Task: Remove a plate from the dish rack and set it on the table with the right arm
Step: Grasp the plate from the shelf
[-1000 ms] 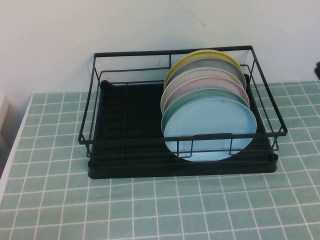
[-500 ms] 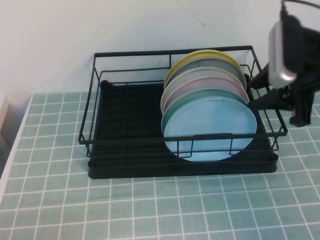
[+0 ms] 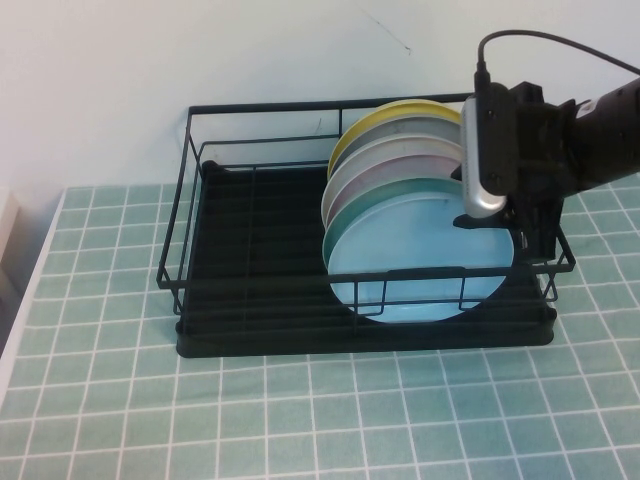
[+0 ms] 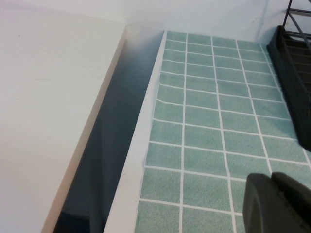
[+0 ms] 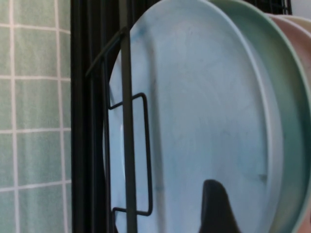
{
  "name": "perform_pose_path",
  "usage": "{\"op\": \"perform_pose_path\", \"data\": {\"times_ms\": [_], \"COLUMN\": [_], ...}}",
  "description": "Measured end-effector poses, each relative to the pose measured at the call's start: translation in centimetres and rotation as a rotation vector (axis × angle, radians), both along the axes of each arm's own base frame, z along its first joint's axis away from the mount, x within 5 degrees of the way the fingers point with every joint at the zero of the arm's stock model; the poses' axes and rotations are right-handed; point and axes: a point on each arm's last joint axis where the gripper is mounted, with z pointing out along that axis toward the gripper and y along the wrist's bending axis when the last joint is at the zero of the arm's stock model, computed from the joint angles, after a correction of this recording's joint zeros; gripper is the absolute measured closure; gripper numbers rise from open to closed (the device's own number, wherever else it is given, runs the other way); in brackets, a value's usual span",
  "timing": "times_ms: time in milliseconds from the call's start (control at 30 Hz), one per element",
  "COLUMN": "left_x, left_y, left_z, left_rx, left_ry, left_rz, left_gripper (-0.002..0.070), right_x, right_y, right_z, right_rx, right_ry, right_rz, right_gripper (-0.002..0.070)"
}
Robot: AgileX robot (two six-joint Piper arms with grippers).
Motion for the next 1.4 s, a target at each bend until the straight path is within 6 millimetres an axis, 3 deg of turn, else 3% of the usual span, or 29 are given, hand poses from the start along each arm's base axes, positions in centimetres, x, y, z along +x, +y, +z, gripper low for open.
{"op": "perform_pose_path", "data": {"times_ms": [367,600,733,1033,1200,1400], "left_x": [0.0,0.0,0.0,0.0,0.0,0.0], "left_y": [0.0,0.0,0.0,0.0,0.0,0.0], "left_z": [0.0,0.0,0.0,0.0,0.0,0.0], "left_rx": [0.000,0.000,0.000,0.000,0.000,0.000], "left_ry": [0.000,0.000,0.000,0.000,0.000,0.000], "left_rz": [0.000,0.000,0.000,0.000,0.000,0.000], "left_gripper": [0.0678,0.0678,0.0678,0.0678,0.0678,0.0678], "right_x": [1.2,1.4,1.4,0.7,-0.2,-0.2], "right_y": [0.3,0.3,0.3,0.2,0.1,0.0], "right_z": [-1.5,-1.7,-1.6,-0.6,0.5,0.6], "right_rx": [-0.010,-0.008,-0.006,-0.014,-0.028,-0.034], "right_ry": [0.001,-0.005,-0.006,-0.021,-0.027,-0.026], "right_rz": [-0.017,-0.023,-0.024,-0.008,0.020,0.023], "right_gripper": [0.0293,0.0374,0.0384,0.0255,0.0243,0.0239]}}
